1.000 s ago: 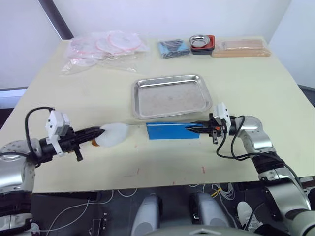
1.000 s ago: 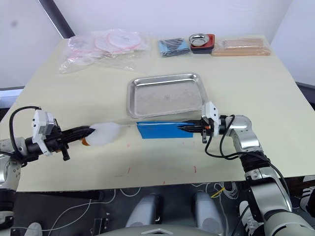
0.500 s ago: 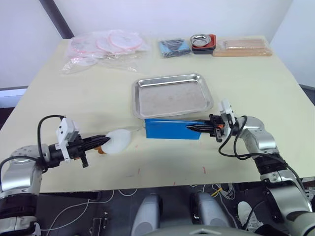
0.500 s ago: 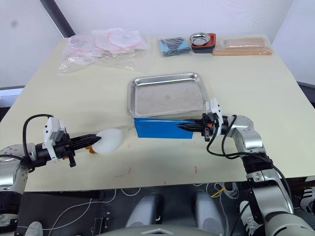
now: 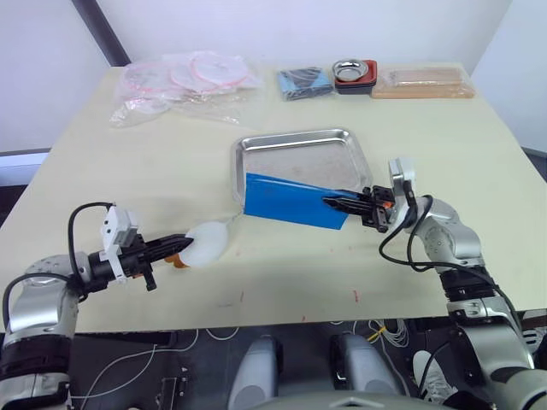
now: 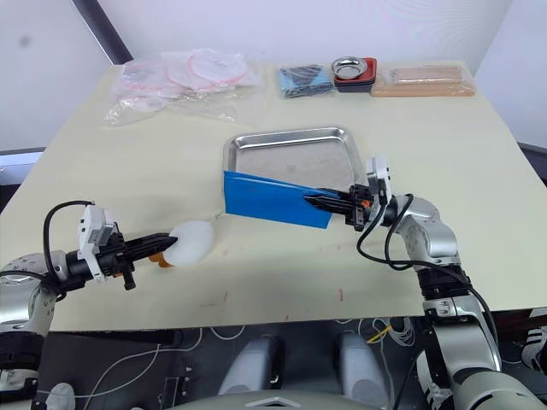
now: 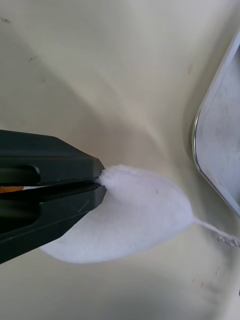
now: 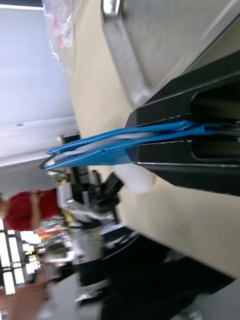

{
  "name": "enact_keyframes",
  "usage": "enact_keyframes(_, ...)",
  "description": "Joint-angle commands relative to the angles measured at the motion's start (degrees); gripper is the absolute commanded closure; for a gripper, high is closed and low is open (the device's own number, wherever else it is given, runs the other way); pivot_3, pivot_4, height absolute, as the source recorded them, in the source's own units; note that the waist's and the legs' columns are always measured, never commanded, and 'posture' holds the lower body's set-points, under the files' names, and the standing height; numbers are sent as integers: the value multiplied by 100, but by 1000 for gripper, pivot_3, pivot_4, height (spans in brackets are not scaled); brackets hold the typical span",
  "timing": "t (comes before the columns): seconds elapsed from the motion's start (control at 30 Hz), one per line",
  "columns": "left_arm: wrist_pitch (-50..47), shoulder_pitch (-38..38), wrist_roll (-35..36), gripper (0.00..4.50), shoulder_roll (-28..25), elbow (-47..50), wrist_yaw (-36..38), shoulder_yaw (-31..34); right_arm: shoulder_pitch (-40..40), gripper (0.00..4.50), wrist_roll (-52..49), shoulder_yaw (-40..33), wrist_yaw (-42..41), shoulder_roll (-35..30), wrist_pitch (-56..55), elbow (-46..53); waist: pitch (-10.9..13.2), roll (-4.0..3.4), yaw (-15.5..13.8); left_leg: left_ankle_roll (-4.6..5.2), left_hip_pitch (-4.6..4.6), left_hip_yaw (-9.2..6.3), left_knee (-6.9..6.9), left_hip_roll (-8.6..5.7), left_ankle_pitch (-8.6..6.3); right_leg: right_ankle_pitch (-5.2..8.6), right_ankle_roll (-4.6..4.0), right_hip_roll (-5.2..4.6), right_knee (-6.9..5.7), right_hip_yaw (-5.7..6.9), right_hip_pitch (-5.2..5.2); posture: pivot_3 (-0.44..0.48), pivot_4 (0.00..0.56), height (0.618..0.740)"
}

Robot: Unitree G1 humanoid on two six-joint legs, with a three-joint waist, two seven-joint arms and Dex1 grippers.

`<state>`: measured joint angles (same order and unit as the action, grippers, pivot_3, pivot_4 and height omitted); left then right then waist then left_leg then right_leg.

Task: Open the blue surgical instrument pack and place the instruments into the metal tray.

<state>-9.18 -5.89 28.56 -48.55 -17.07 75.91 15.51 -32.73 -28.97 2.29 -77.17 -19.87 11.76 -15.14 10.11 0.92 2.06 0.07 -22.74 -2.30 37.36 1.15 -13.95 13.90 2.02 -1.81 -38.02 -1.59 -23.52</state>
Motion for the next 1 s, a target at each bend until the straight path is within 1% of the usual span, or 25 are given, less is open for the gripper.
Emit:
enact_keyframes(0.03, 90, -91, 91, 4467, 3, -24, 62, 176, -111, 4500, 164, 2, -148, -86, -458, 27, 0, 0, 2, 0, 0, 1, 0, 0, 0, 0, 0, 0, 0, 0, 0, 0, 150, 740)
enact_keyframes(0.2, 339, -312, -98, 4467, -236, -175, 268, 108, -141, 4500, 609, 284, -349, -238, -837, -130, 0, 1, 10, 0, 0, 0, 0, 1, 0, 0, 0, 6, -3, 0, -3, 0, 150, 740)
enact_keyframes(0.37, 485, -613, -290, 4467, -316, -305, 336, -20, -61, 4500, 777, 486, -334, -119, -1026, -146, 1, 2, 15, 0, 0, 1, 0, 2, 0, 0, 0, 9, -3, -1, -4, 0, 150, 740)
enact_keyframes(0.47, 447, -668, -263, 3602, -247, -357, 242, 62, 14, 4500, 868, 572, -297, -78, -1144, -115, 1, 2, 23, 0, 0, 7, 0, 2, 0, 0, 0, 8, -2, -5, -5, 0, 150, 740)
enact_keyframes(0.5, 403, -698, -209, 3114, -213, -375, 203, 114, 28, 4500, 879, 588, -287, -73, -1167, -109, 1, 2, 18, 0, -1, 7, 0, 2, 0, 0, 0, 8, -1, -5, -5, 0, 150, 740)
enact_keyframes(0.53, 364, -736, -171, 2732, -205, -398, 191, 145, 23, 4500, 887, 588, -287, -78, -1183, -127, 1, 2, 16, 0, -2, 6, 0, 2, 0, 0, 0, 8, -1, -5, -5, 0, 150, 740)
enact_keyframes(0.67, 439, -778, -226, 1478, -330, -512, 266, 165, 0, 4500, 887, 558, -297, -102, -1199, -176, 1, 2, 14, 0, -3, 5, 0, 2, 0, 0, 0, 7, -2, -4, -5, 0, 150, 740)
enact_keyframes(0.7, 461, -799, -232, 1052, -362, -549, 284, 179, -5, 4500, 885, 550, -303, -113, -1200, -187, 1, 2, 14, 0, -2, 5, 1, 2, 0, 0, 0, 8, -3, -4, -5, 0, 150, 740)
enact_keyframes(0.77, 556, -898, -221, 360, -394, -607, 298, 223, -35, 4500, 882, 528, -324, -137, -1211, -248, 1, 2, 15, 0, -2, 5, 1, 2, 0, 0, 0, 9, -3, -4, -5, 0, 150, 740)
enact_keyframes(0.8, 537, -948, -154, 360, -396, -579, 310, 260, -48, 4500, 882, 522, -331, -147, -1217, -272, 1, 2, 15, 0, -2, 4, 1, 2, 0, 0, 0, 9, -3, -4, -5, 0, 150, 740)
enact_keyframes(0.83, 495, -989, -82, 146, -398, -531, 321, 293, -61, 4500, 880, 518, -337, -156, -1223, -293, 2, 3, 13, 0, -2, 4, 1, 2, 0, 0, 0, 9, -3, -4, -5, 0, 150, 740)
enact_keyframes(0.93, 423, -1096, -1, 146, -405, -424, 331, 335, -102, 4500, 837, 494, -353, -152, -1212, -337, 2, 2, 12, 0, -2, 4, 1, 2, 0, 0, 0, 9, -3, -3, -5, 0, 150, 740)
enact_keyframes(1.0, 194, -1169, 182, 146, -350, -230, 322, 372, -116, 4500, 830, 496, -371, -148, -1184, -363, 2, 3, 13, 0, -2, 5, 1, 2, 0, 0, 0, 8, -3, -4, -5, 0, 150, 740)
